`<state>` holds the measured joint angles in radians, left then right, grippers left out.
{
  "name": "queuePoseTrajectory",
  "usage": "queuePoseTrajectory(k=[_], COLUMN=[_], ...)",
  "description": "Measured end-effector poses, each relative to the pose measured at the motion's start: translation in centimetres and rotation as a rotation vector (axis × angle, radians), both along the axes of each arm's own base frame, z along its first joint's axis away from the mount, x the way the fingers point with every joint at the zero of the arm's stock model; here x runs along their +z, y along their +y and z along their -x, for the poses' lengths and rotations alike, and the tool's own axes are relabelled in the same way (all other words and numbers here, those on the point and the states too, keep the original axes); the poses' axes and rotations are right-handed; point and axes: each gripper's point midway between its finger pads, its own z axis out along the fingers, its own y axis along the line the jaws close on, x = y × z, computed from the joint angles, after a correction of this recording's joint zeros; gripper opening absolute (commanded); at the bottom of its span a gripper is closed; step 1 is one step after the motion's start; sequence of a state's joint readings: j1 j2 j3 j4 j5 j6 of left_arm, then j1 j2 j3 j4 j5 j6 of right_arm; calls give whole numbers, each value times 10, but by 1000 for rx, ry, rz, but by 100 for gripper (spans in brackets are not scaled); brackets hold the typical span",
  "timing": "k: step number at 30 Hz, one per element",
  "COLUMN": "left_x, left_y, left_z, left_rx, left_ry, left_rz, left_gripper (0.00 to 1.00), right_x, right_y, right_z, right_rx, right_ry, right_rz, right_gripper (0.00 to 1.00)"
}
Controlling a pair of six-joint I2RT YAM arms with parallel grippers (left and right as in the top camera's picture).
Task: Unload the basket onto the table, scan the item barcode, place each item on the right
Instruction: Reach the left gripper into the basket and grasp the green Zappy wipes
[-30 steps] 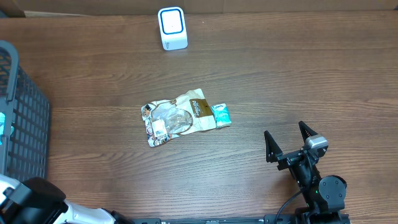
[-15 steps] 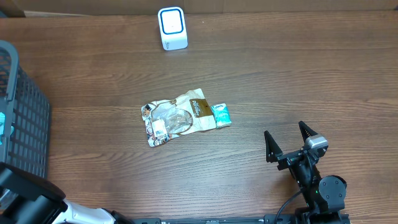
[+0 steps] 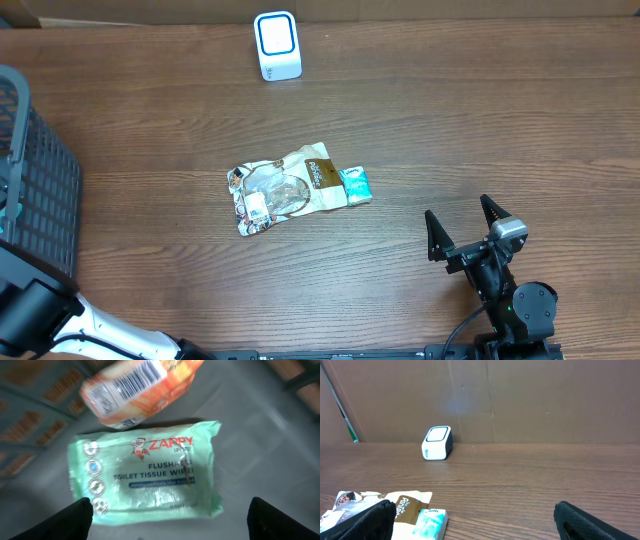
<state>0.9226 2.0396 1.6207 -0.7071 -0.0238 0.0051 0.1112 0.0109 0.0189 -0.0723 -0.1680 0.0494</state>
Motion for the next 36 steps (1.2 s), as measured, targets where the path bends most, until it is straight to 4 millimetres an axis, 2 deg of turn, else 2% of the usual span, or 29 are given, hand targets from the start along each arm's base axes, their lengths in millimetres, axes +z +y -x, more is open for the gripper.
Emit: queuePoseTrajectory(k=[3,9,13,16,22,28,30,32,33,36], left_x=[-12,-22,-38,-39,-41,-47,-49,-52,-54,-54], left_y=[5,9,11,12,13,6,5,5,3,4], left_z=[-3,-6,-5,-5,-5,-4,-3,-3,-5,-4], left_rx=[-11,-27,-44,-47,-63,-65,-65,-61,-52,-26], left_ry=[9,14,44,47,66,72,75,78,74,75], left_rz=[-3,-11,-3,-7,-1,42,47,55,61,60], left_gripper=[82,82,82,80,49,51,60,62,62,51], right_x=[0,0,0,0,0,0,0,0,0,0], right_y=[0,0,0,0,0,0,0,0,0,0], right_z=[0,0,0,0,0,0,0,0,0,0], right_rx=[-1,0,0,0,0,0,0,0,0,0], right_ry=[0,0,0,0,0,0,0,0,0,0], right_rz=[0,0,0,0,0,0,0,0,0,0], right_gripper=[100,100,100,100,100,100,100,100,100,100])
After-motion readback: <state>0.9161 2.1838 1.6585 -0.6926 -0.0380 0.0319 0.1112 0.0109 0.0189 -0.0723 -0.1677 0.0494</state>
